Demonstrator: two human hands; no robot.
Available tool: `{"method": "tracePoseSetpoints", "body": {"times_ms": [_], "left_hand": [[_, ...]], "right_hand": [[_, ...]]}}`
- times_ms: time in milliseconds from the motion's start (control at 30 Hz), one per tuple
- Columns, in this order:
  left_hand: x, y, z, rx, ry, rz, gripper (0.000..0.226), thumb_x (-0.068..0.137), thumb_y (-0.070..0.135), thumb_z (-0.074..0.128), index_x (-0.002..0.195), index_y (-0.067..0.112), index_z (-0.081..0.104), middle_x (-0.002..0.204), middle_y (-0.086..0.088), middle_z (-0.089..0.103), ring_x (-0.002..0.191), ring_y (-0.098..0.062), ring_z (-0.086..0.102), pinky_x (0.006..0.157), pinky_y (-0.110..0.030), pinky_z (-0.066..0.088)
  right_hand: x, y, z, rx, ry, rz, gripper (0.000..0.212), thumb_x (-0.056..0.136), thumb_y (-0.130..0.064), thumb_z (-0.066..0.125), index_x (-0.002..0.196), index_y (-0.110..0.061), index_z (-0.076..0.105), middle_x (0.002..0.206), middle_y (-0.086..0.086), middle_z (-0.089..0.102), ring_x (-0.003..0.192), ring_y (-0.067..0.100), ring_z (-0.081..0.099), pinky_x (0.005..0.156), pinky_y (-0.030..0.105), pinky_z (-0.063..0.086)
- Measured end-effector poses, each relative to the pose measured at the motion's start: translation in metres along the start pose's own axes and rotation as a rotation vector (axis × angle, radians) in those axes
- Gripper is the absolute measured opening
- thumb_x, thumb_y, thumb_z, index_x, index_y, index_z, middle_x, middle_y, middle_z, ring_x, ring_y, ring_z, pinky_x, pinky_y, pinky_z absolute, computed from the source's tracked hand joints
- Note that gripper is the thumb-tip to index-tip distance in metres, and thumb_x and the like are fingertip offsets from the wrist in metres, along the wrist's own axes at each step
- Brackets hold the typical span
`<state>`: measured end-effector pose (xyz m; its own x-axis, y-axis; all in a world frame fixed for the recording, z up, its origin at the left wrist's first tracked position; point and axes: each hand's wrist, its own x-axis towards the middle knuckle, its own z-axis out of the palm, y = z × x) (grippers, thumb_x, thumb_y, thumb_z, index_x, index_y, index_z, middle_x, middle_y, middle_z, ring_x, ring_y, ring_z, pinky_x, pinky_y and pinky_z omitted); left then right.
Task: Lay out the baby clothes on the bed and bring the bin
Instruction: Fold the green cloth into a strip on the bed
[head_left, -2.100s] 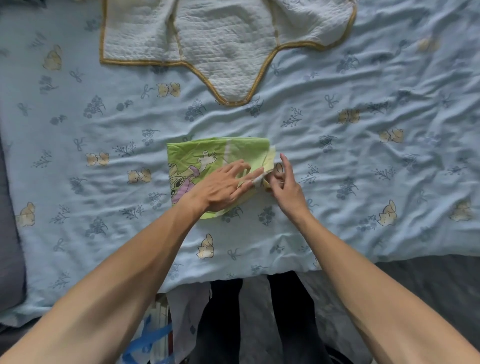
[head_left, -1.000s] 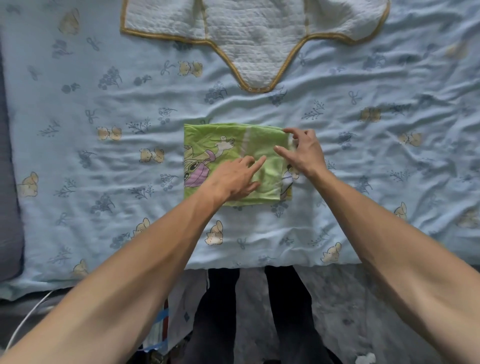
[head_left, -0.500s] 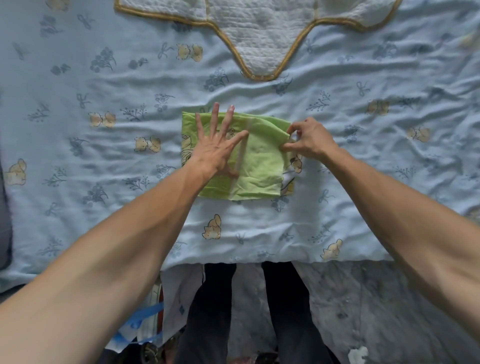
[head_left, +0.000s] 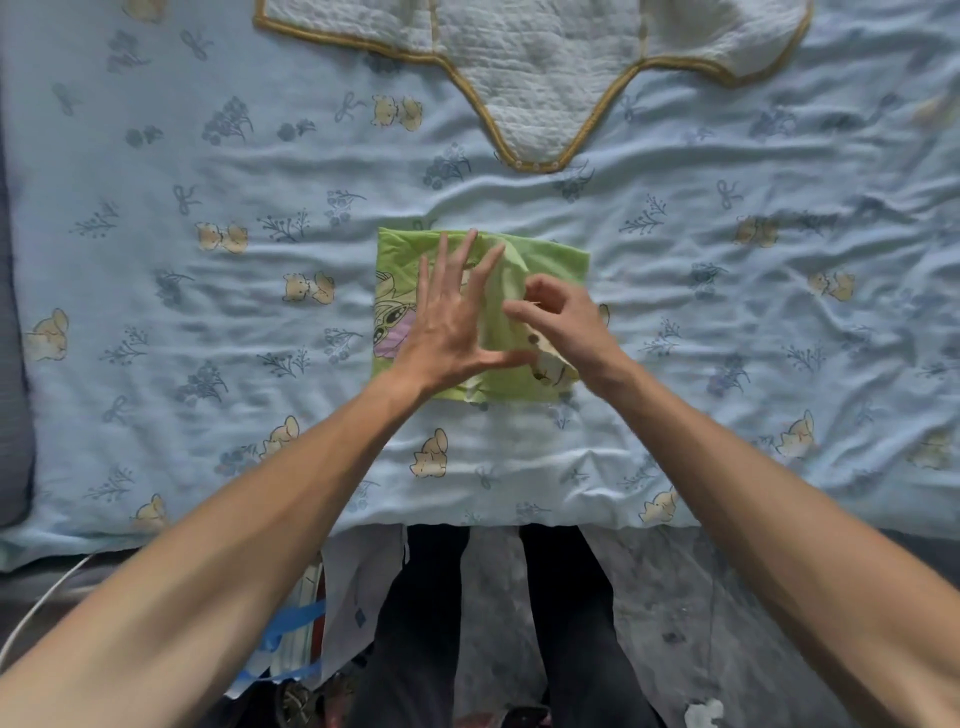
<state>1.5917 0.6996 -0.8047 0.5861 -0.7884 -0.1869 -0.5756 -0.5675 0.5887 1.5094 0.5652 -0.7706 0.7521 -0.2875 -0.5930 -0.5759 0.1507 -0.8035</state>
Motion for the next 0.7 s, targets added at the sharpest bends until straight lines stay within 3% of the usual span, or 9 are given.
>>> {"method": "tracePoseSetpoints", "body": {"times_ms": [167, 333, 400, 433, 500, 533, 567, 633, 700], "left_hand": [[-0.013, -0.035, -0.041, 0.17, 0.008, 0.237, 0.096, 0.068, 0.08, 0.051, 0.144, 0.028, 0.026, 0.155, -0.024, 0.011, 0.144, -0.043, 0.003, 0.115, -0.054, -0.006], [-0.026, -0.082, -0.115, 0.225, 0.087, 0.198, 0.089, 0.073, 0.077, 0.048, 0.144, 0.027, 0.03, 0.154, -0.024, 0.015, 0.144, -0.039, 0.007, 0.116, -0.05, -0.002], [-0.034, -0.098, -0.146, 0.265, 0.128, 0.189, 0.089, 0.074, 0.077, 0.048, 0.143, 0.022, 0.035, 0.154, -0.023, 0.018, 0.144, -0.033, 0.006, 0.116, -0.046, -0.003], [-0.037, -0.104, -0.158, 0.286, 0.126, 0.189, 0.09, 0.073, 0.078, 0.046, 0.143, 0.021, 0.036, 0.154, -0.023, 0.018, 0.143, -0.032, 0.007, 0.116, -0.046, -0.002], [-0.04, -0.114, -0.174, 0.324, 0.104, 0.184, 0.092, 0.073, 0.081, 0.042, 0.143, 0.021, 0.037, 0.154, -0.021, 0.019, 0.143, -0.032, 0.008, 0.115, -0.05, 0.001], [-0.04, -0.119, -0.179, 0.337, 0.099, 0.176, 0.092, 0.073, 0.081, 0.04, 0.143, 0.022, 0.037, 0.154, -0.02, 0.02, 0.143, -0.031, 0.007, 0.116, -0.049, 0.002], [-0.04, -0.125, -0.18, 0.348, 0.097, 0.168, 0.092, 0.073, 0.081, 0.039, 0.143, 0.022, 0.037, 0.154, -0.02, 0.02, 0.144, -0.03, 0.007, 0.116, -0.047, 0.001], [-0.039, -0.137, -0.175, 0.389, 0.069, 0.172, 0.089, 0.073, 0.081, 0.04, 0.142, 0.024, 0.037, 0.155, -0.018, 0.019, 0.144, -0.032, 0.006, 0.116, -0.046, 0.001], [-0.038, -0.15, -0.158, 0.457, -0.025, 0.193, 0.091, 0.068, 0.079, 0.047, 0.142, 0.029, 0.036, 0.155, -0.018, 0.017, 0.144, -0.039, 0.004, 0.114, -0.051, 0.0]], "right_hand": [[0.009, -0.013, 0.058, 0.293, 0.018, 0.123, 0.023, 0.089, -0.003, 0.056, 0.071, -0.018, 0.054, 0.065, -0.005, 0.053, 0.055, 0.001, 0.049, 0.056, 0.015, 0.042], [0.024, -0.031, 0.146, 0.351, -0.091, 0.166, 0.027, 0.088, -0.005, 0.06, 0.067, -0.017, 0.048, 0.061, -0.004, 0.046, 0.053, 0.005, 0.042, 0.048, 0.014, 0.037], [0.03, -0.042, 0.188, 0.301, -0.16, 0.134, 0.014, 0.09, -0.006, 0.058, 0.078, -0.01, 0.055, 0.071, 0.001, 0.054, 0.062, 0.008, 0.05, 0.054, 0.012, 0.043], [0.031, -0.049, 0.205, 0.24, -0.223, 0.089, 0.005, 0.092, -0.004, 0.056, 0.089, -0.001, 0.059, 0.082, 0.007, 0.06, 0.074, 0.014, 0.056, 0.066, 0.017, 0.047], [0.035, -0.061, 0.226, 0.121, -0.39, -0.033, 0.028, 0.094, 0.003, 0.048, 0.119, 0.015, 0.051, 0.119, 0.027, 0.057, 0.114, 0.033, 0.053, 0.099, 0.035, 0.043], [0.036, -0.067, 0.229, 0.05, -0.454, -0.053, 0.038, 0.095, 0.004, 0.046, 0.13, 0.015, 0.041, 0.135, 0.03, 0.046, 0.129, 0.037, 0.042, 0.107, 0.035, 0.033], [0.038, -0.068, 0.225, -0.036, -0.483, -0.046, 0.044, 0.095, 0.001, 0.047, 0.136, 0.011, 0.037, 0.142, 0.026, 0.041, 0.134, 0.034, 0.037, 0.107, 0.029, 0.032], [0.044, -0.055, 0.203, -0.23, -0.43, -0.139, 0.045, 0.09, -0.006, 0.057, 0.135, -0.003, 0.049, 0.136, 0.014, 0.053, 0.125, 0.026, 0.05, 0.093, 0.016, 0.042], [0.052, -0.029, 0.159, -0.482, -0.21, -0.274, 0.049, 0.084, -0.016, 0.067, 0.131, -0.015, 0.054, 0.134, 0.007, 0.056, 0.12, 0.021, 0.054, 0.097, 0.026, 0.046]]}}
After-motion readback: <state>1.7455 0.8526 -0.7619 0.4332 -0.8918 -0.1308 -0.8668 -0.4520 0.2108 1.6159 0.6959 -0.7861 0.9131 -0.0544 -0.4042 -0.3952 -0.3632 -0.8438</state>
